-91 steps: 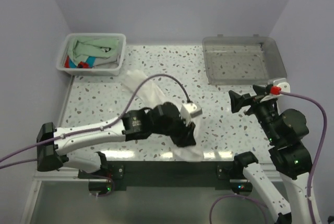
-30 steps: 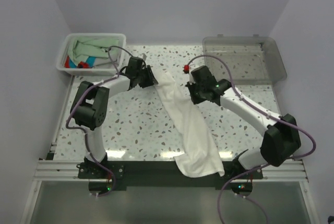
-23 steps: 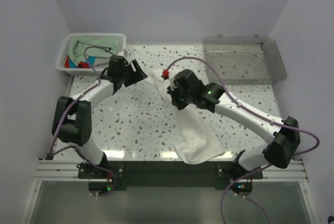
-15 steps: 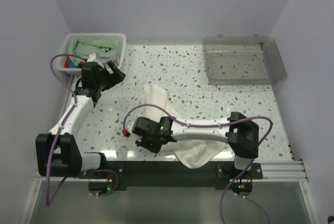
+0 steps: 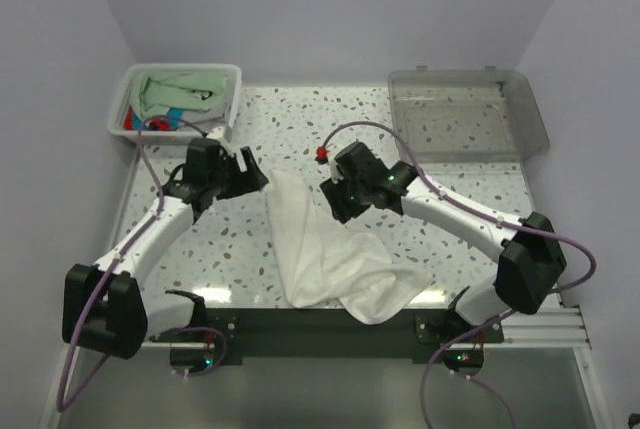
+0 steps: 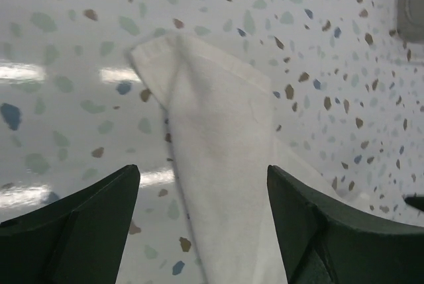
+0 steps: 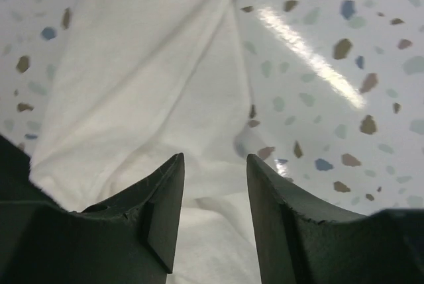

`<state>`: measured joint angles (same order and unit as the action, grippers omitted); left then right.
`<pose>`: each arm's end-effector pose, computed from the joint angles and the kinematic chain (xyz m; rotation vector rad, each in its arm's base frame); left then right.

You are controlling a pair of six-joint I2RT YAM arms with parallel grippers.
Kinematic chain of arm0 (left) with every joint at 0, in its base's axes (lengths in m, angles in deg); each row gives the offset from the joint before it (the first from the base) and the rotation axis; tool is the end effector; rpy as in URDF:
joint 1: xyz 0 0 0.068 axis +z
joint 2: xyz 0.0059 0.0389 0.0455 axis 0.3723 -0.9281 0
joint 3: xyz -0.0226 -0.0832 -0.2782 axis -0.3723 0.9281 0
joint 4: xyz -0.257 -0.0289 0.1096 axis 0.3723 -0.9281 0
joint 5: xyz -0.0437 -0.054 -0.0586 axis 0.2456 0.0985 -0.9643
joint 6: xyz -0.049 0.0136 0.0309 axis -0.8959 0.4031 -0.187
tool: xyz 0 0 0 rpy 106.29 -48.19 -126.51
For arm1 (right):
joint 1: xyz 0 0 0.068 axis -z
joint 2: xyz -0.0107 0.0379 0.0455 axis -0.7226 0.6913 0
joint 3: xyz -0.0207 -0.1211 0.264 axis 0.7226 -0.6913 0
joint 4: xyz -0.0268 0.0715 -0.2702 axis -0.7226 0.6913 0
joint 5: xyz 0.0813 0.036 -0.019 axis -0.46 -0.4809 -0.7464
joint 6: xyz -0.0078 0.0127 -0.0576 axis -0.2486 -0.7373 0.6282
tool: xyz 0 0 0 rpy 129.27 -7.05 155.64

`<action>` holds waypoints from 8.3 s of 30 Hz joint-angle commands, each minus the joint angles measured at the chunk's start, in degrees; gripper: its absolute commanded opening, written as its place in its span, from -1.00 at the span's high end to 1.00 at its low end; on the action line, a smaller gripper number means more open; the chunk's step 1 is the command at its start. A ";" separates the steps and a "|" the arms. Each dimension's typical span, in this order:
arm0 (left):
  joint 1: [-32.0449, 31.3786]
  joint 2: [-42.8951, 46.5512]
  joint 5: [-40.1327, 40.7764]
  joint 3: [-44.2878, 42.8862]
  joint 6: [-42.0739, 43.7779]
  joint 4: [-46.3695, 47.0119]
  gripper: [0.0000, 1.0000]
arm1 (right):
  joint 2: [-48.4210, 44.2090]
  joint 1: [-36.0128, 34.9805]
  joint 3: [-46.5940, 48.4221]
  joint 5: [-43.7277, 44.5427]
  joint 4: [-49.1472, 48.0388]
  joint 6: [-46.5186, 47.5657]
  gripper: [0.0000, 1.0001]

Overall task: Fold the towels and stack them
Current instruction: Flatten out the crumpled towel

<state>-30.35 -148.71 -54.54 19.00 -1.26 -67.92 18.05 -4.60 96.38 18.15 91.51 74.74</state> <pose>0.2719 -0.0477 0.2485 -0.3637 2.2941 -0.5441 0.2163 0.2674 0.2777 -0.9534 2.4028 0.4234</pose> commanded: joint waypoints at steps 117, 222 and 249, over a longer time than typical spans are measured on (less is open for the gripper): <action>-20.60 -10.66 24.17 -9.36 -12.76 -9.55 -0.43 | -5.22 16.16 -20.96 8.77 -6.12 -12.01 0.89; -13.66 13.40 18.20 11.46 -11.10 -16.84 1.00 | 32.49 4.73 13.42 10.71 -12.89 15.68 -0.97; -13.04 16.03 18.11 11.81 -11.10 -18.86 1.00 | 35.99 9.56 35.29 -14.50 -2.15 18.06 -0.17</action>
<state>-43.73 -133.76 -35.85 30.39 -11.68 -85.89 49.72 5.45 129.63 10.39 89.78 91.94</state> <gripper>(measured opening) 0.039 0.597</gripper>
